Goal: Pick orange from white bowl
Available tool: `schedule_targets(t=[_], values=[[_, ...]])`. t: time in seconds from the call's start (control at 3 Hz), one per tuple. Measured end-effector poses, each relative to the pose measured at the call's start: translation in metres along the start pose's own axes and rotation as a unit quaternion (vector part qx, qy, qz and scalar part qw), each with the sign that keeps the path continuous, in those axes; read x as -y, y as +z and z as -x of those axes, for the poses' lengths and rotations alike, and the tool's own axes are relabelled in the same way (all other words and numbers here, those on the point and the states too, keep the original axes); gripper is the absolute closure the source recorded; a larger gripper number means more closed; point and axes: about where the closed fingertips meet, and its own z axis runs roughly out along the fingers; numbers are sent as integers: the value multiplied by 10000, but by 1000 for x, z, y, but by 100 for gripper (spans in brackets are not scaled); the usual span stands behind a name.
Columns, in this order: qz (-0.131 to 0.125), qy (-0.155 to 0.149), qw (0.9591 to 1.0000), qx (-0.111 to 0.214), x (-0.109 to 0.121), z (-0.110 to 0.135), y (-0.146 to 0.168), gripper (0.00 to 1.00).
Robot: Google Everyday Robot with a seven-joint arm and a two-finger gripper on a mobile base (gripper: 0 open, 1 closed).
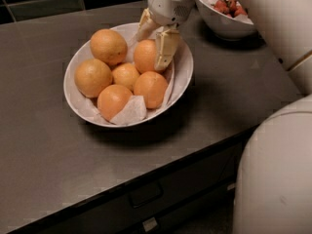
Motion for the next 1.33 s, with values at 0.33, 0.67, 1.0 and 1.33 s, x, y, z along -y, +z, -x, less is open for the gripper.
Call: schedule_targets(t=[0.33,0.67,1.0,1.33], values=[[69,29,10000,10,-3,-3,5,35],[125,32,9999,17,-5,-4,9,35],[125,32,9999,17,-5,-4,9,35],[149,21,9999,18,-4,-3,9,36]])
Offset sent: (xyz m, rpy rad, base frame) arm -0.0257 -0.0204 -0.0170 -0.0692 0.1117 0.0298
